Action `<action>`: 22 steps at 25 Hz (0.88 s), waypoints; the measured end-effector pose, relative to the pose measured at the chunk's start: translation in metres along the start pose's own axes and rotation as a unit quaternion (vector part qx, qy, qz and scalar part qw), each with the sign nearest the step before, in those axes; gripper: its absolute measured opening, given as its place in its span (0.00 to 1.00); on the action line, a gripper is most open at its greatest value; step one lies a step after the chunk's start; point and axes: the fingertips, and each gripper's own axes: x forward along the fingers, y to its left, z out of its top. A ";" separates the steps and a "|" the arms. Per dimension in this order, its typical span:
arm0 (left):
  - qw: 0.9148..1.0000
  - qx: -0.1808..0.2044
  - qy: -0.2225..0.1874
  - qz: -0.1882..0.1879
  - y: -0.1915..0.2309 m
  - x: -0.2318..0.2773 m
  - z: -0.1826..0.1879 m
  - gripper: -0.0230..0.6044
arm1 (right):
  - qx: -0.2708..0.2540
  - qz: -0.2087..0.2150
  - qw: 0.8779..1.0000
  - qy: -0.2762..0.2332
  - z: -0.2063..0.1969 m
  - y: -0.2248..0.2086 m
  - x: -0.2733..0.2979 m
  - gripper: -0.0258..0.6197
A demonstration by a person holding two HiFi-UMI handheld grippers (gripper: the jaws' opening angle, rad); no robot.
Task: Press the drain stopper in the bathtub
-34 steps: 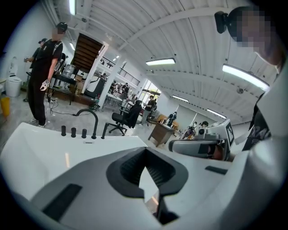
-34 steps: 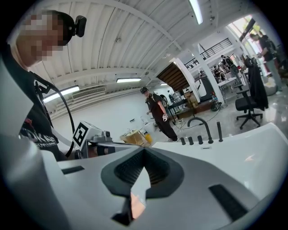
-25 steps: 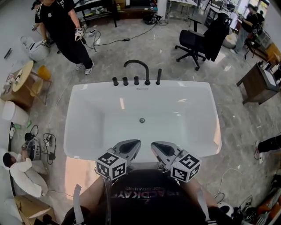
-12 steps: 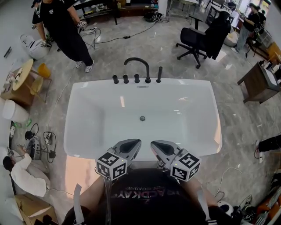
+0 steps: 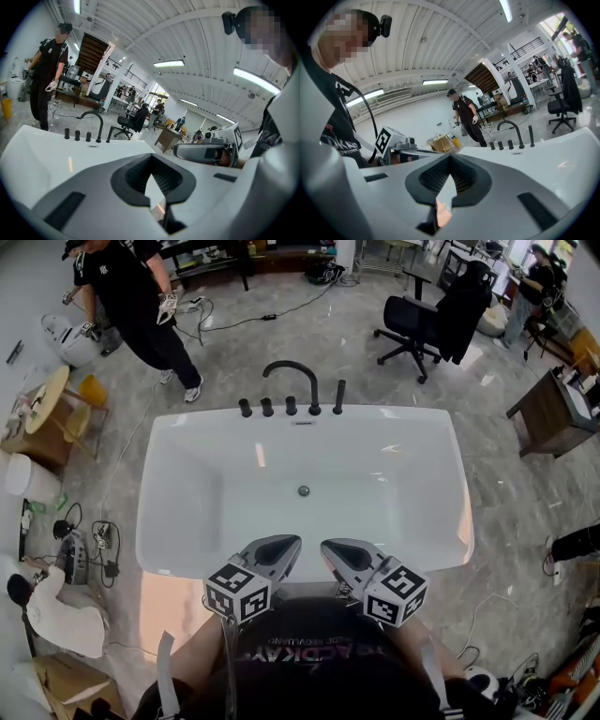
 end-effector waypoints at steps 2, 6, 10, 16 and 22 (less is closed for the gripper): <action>1.000 0.000 0.000 0.000 -0.001 0.001 0.001 0.05 | 0.001 0.000 1.000 0.000 0.001 -0.001 -0.001 0.06; 1.000 -0.001 0.000 0.001 -0.002 0.003 0.003 0.05 | 0.002 0.001 1.000 0.002 0.002 -0.003 -0.002 0.06; 1.000 -0.002 0.000 0.001 -0.001 0.001 0.003 0.05 | 0.004 0.001 1.000 0.003 0.002 -0.001 -0.001 0.06; 1.000 -0.001 -0.001 0.001 -0.001 0.001 0.003 0.05 | 0.003 0.002 1.000 0.004 0.001 -0.001 0.000 0.06; 1.000 -0.001 -0.003 0.001 -0.002 0.003 0.005 0.05 | 0.002 0.003 1.000 0.006 0.003 -0.003 -0.002 0.06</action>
